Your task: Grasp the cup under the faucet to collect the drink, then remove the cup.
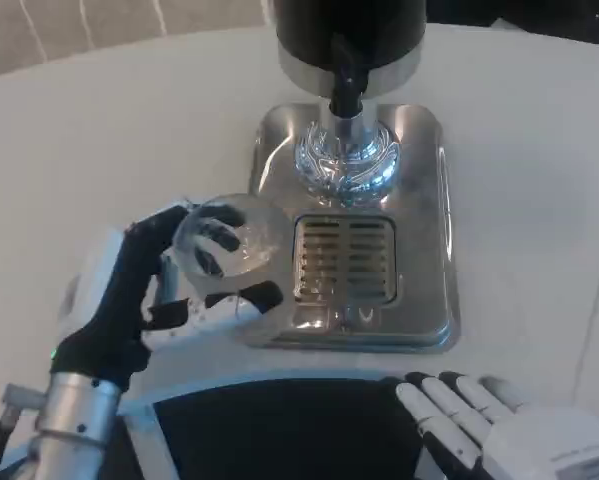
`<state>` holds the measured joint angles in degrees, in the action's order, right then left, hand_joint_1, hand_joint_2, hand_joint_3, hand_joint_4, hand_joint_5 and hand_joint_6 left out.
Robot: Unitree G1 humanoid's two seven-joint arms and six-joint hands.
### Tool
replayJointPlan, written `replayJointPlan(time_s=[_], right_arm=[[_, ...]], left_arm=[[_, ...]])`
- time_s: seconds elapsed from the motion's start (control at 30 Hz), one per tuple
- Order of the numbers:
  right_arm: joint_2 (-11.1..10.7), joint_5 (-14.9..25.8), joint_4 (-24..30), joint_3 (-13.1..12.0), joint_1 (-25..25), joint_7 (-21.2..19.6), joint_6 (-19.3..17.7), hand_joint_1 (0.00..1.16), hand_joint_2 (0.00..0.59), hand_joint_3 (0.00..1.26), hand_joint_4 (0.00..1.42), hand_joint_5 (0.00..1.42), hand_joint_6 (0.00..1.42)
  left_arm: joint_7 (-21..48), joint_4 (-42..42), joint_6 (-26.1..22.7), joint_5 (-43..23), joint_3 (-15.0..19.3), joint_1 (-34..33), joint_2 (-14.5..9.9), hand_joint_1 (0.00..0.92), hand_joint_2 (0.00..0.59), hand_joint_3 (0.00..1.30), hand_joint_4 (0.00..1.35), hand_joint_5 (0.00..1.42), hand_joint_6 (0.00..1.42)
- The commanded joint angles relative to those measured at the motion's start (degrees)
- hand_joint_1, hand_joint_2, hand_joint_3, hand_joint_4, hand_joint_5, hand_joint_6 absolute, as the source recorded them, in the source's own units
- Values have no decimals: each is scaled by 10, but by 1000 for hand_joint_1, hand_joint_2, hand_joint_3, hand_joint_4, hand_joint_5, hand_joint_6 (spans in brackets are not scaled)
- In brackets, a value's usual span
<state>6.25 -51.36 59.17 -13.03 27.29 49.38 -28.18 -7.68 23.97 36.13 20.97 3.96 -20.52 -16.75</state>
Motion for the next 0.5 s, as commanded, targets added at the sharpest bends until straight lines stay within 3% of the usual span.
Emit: replayJointPlan(time_s=[0.03,0.5], right_arm=[[104,22,8,-19,-4,15,-7,260,469,0,0,0,0],[75,39,8,-49,-38,50,31,244,474,0,0,0,0]], left_arm=[[-39,66,18,11,-22,-52,13,617,0,942,1142,1375,1372],[-118,225,28,42,-75,-175,34,618,0,942,1142,1375,1355]])
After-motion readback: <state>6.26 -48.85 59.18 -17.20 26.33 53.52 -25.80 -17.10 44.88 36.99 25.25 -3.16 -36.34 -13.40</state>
